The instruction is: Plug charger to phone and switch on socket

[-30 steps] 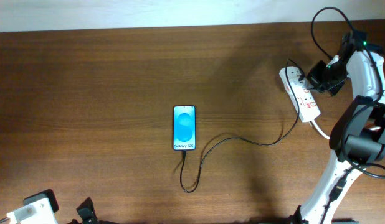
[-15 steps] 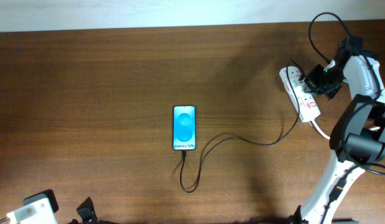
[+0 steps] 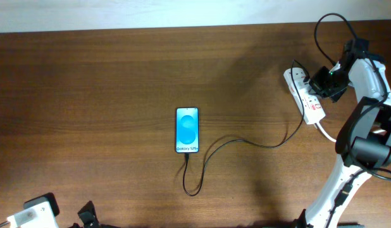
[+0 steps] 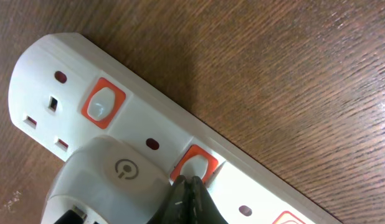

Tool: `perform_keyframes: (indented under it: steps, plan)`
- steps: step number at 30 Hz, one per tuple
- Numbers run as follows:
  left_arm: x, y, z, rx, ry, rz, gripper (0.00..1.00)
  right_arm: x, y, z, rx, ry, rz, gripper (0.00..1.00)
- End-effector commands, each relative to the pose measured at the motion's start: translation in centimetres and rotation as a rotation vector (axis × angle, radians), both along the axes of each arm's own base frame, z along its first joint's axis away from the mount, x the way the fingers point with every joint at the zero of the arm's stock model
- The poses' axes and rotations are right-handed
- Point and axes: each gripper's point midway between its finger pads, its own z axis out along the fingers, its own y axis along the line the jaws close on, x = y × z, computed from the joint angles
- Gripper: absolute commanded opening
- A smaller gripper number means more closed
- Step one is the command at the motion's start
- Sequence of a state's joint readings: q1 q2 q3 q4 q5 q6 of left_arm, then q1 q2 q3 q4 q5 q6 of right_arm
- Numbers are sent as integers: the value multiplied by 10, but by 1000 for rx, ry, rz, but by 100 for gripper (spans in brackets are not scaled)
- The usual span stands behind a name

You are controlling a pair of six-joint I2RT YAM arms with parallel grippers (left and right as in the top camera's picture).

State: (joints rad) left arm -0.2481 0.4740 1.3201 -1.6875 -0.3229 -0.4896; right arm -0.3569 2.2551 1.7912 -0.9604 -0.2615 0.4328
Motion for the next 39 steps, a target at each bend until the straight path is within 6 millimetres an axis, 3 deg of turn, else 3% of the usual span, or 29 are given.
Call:
perform_keyframes:
  steps: [1, 10, 16, 22, 28, 34, 39]
  plan:
    - [0, 3, 1, 13, -5, 7, 99, -27, 15, -43, 31, 124, -6, 4]
    - [0, 3, 1, 13, -5, 7, 100, -35, 17, -38, 46, 158, -6, 4]
    - [0, 3, 1, 13, -5, 7, 99, -38, 1, 3, -39, 195, -12, 4]
    - [0, 3, 1, 13, -5, 7, 99, -48, -24, 62, -135, 155, -53, 4]
    - [0, 3, 1, 13, -5, 7, 99, -69, -18, 132, -182, 61, -32, 4]
    - [0, 3, 1, 13, -5, 7, 99, -115, 5, 228, -242, -100, -37, 4]
    - [0, 3, 1, 13, -5, 7, 99, -163, 23, 279, -294, -199, 4, 4]
